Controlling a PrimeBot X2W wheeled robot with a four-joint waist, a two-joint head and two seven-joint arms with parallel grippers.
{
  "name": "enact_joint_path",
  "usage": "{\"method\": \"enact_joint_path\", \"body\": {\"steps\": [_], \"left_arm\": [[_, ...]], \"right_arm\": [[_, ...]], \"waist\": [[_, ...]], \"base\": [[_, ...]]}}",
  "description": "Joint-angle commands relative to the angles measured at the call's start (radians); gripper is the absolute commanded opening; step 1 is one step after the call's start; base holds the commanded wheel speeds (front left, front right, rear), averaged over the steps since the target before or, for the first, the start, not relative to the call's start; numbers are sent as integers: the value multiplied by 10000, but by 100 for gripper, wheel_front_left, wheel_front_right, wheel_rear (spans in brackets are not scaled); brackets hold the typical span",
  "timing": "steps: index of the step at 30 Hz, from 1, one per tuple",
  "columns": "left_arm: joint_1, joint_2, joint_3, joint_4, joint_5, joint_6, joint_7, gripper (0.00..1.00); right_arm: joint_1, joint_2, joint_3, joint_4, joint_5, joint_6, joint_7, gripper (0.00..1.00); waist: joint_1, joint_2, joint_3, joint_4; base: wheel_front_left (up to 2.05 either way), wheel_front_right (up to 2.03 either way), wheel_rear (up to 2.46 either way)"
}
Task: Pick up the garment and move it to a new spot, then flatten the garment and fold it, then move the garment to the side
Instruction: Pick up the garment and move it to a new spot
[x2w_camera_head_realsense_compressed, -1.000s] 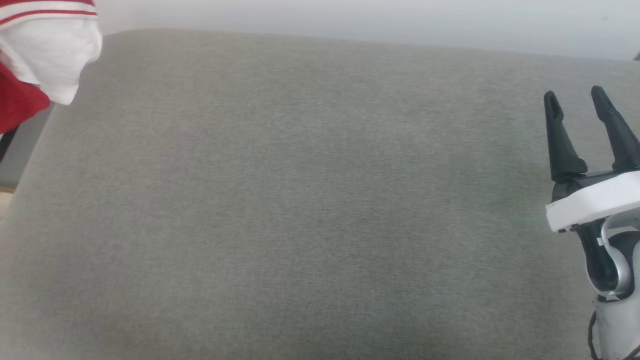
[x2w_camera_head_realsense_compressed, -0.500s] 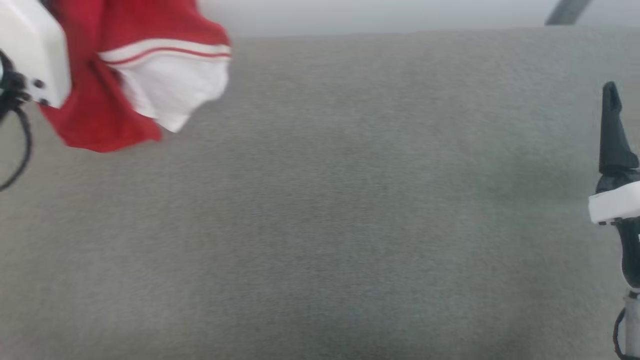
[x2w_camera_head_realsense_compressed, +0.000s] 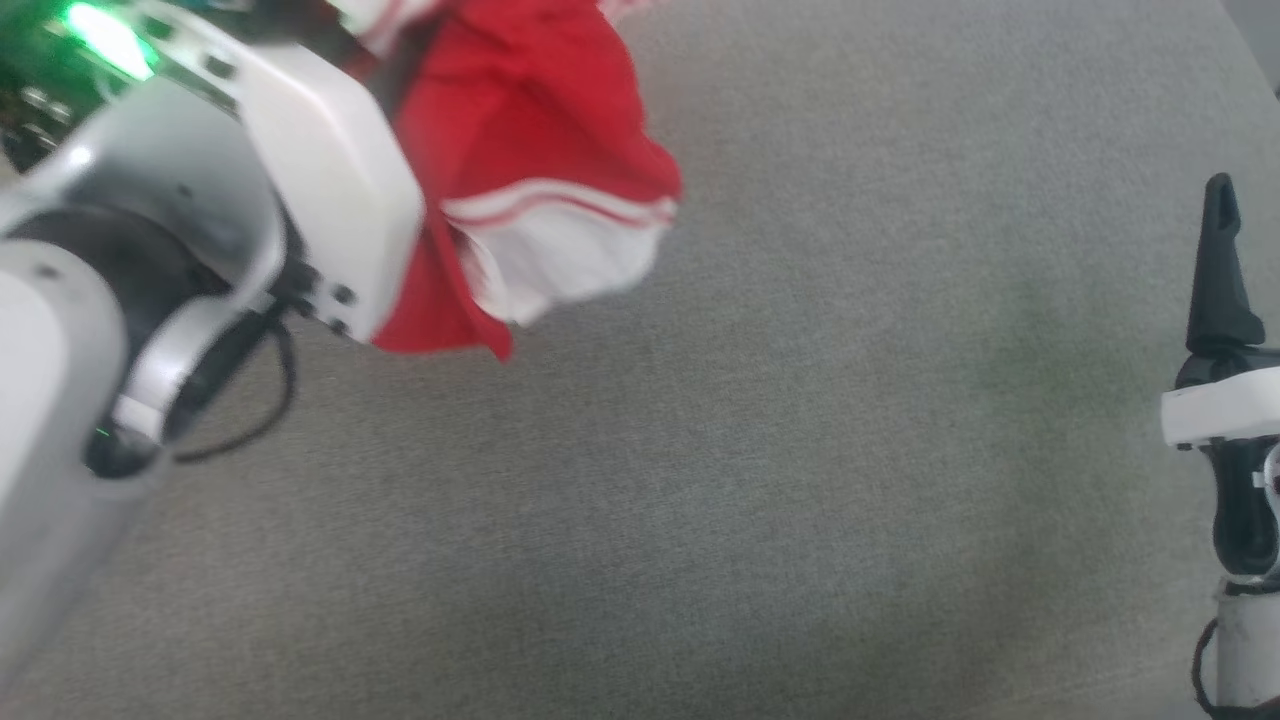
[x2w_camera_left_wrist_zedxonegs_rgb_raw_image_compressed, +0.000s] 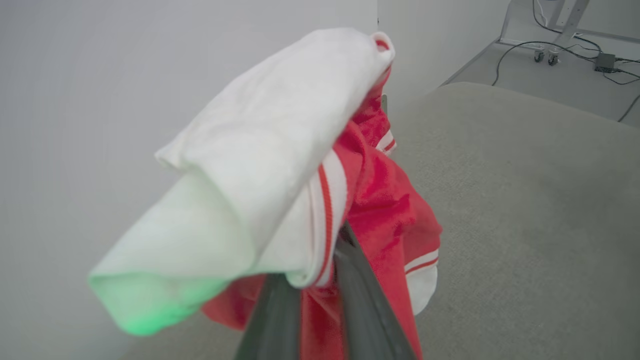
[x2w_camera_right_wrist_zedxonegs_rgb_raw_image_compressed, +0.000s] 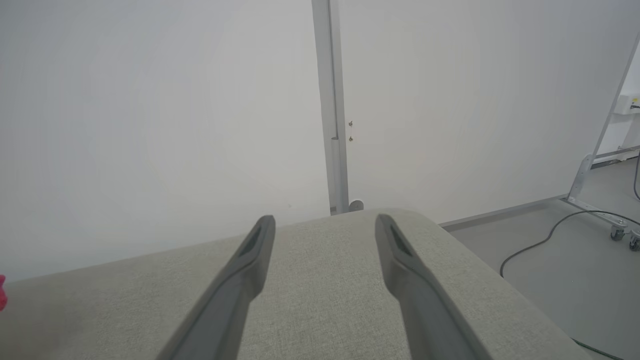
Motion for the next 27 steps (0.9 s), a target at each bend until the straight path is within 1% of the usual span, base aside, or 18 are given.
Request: {"method": "enact_joint_path", "body": {"steps": [1,5,9,13,18,20,23,27], "left_arm": [[224,-73,-50,-66,-152,107,101,0],[445,-230,-391,-77,-196,270,449,0],[883,-294,-620,481,-274,257,465,0],[1304,-323,-736,1527,-430,213,290,0],[1715,-400,-747,3039,-725,30,-27,0],[1914,-393,-802,3661,-821,-11,12,0],[2096,-611,-840,4433,-952,-47,-102,0],[2231,-826,-1075,5469,-980,-221,-241,0]], "right_arm": [[-61,102,-3,32,35,4,-105,100],[-93,221,54,274,89,4,-316,100],[-200,350,274,553,152,4,-480,100],[-300,433,573,880,211,4,-633,100],[-449,523,917,1199,298,4,-811,100],[-469,536,975,1310,319,4,-863,100],[-528,532,1080,1429,364,4,-930,100],[-647,491,1220,1572,373,4,-963,100]], "waist": [[0,0,228,-210],[0,0,449,-349],[0,0,603,-446],[0,0,707,-540],[0,0,779,-635],[0,0,783,-654],[0,0,791,-659],[0,0,819,-628]], "base": [[0,0,0],[0,0,0],[0,0,0],[0,0,0],[0,0,0],[0,0,0],[0,0,0],[0,0,0]]}}
